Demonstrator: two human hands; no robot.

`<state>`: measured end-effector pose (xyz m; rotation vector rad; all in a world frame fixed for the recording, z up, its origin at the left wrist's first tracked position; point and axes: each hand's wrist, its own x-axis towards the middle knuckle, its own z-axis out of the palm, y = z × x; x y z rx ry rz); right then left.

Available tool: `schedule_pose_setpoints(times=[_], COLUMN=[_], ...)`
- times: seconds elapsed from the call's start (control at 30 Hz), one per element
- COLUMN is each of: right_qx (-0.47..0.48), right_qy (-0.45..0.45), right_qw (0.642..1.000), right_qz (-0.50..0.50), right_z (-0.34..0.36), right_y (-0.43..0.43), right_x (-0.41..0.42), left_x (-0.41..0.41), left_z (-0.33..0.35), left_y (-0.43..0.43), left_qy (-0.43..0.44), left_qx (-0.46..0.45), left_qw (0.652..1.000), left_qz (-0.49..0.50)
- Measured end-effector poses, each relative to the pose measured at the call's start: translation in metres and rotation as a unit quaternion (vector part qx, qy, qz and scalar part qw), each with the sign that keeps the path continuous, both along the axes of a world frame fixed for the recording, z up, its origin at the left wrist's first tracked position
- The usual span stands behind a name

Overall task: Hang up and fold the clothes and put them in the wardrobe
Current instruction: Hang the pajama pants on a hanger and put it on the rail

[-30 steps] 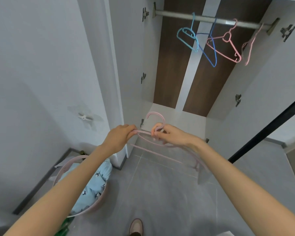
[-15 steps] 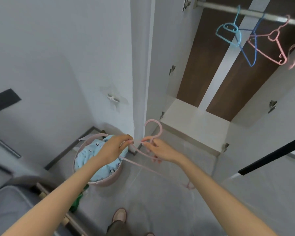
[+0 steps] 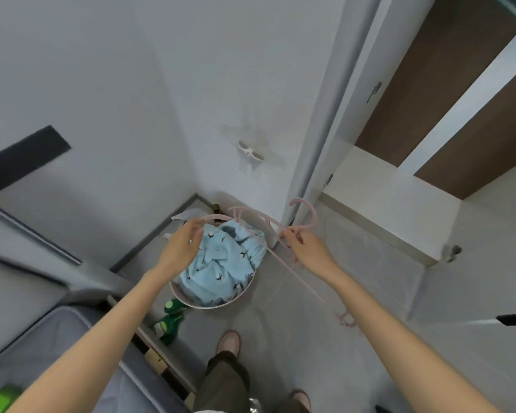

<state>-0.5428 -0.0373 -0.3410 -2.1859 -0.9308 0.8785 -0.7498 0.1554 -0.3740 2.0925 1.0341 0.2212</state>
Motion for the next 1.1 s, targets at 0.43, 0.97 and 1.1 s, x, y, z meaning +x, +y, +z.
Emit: schedule_pose_setpoints(times=[0.43,0.97,1.1], right_qx=[0.002,-0.002,0.001], right_qy=[0.027,-0.021,-0.046], right_qw=[0.998,0.997,0.997], right_qz=[-0.056,-0.069,-0.055], right_z=[-0.109,-0.325,-0.354], right_y=[0.099,0.074,0.068], right_x=[-0.002,0.05,0.06], left_x=[0.016,0.144,0.172], left_z=[-0.134,-0.397,-0.449], left_y=[0.103,0.07,0.072], left_qy=[0.074,0.13,0.163], left_qx=[-0.112,-0.033,-0.03], left_qw=[0.99,0.978,0.972], left_qz=[0.043,-0.159,-0.167])
